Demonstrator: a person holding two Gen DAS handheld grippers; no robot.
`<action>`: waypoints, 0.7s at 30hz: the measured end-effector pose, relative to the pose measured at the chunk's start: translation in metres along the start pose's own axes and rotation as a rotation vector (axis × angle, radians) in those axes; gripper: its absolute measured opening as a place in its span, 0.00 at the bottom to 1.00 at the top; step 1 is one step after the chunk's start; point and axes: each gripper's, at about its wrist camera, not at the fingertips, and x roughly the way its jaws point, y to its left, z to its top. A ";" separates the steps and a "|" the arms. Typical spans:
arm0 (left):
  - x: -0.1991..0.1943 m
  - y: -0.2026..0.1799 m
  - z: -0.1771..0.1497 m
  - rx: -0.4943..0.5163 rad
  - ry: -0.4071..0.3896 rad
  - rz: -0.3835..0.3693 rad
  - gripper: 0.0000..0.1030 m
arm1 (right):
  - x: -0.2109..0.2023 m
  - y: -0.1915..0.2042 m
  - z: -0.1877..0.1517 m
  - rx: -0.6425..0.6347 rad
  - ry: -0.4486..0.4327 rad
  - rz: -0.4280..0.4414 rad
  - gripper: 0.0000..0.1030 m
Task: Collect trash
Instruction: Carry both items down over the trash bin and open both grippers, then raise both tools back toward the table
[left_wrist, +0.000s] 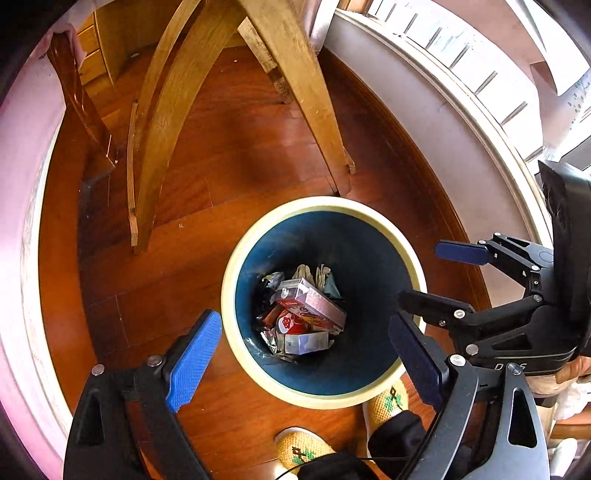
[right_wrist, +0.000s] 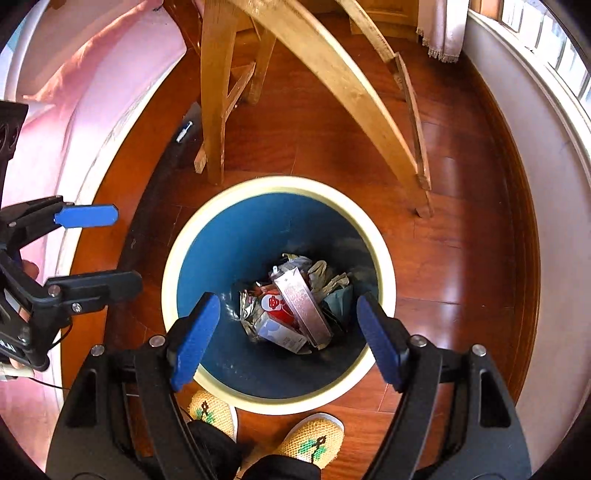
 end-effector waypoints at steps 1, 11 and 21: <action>-0.004 -0.001 0.001 0.003 -0.002 0.001 0.91 | -0.005 -0.001 0.001 0.007 -0.008 0.001 0.72; -0.091 -0.020 0.017 -0.042 -0.036 0.002 0.91 | -0.088 0.018 0.020 0.078 -0.040 0.012 0.72; -0.232 -0.041 0.026 -0.172 -0.115 -0.016 0.91 | -0.221 0.058 0.051 0.071 -0.101 0.083 0.72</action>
